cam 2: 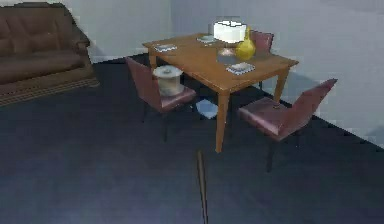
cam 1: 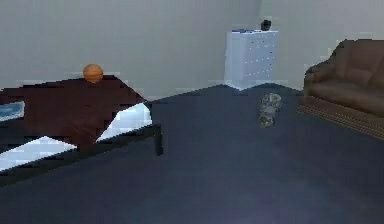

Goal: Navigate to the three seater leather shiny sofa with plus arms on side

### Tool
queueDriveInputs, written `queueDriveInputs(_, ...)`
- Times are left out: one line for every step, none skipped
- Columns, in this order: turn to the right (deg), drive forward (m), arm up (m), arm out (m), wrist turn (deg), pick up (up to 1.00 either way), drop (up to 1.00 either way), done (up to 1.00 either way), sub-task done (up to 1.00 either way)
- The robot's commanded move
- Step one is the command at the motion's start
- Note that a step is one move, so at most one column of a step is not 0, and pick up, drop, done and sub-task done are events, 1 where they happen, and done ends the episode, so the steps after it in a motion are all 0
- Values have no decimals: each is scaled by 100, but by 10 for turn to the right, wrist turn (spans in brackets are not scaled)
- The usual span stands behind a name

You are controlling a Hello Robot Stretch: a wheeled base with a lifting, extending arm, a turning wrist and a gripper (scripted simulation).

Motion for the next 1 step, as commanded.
queueDriveInputs(390,0,0,0,0,0,0,0,0)
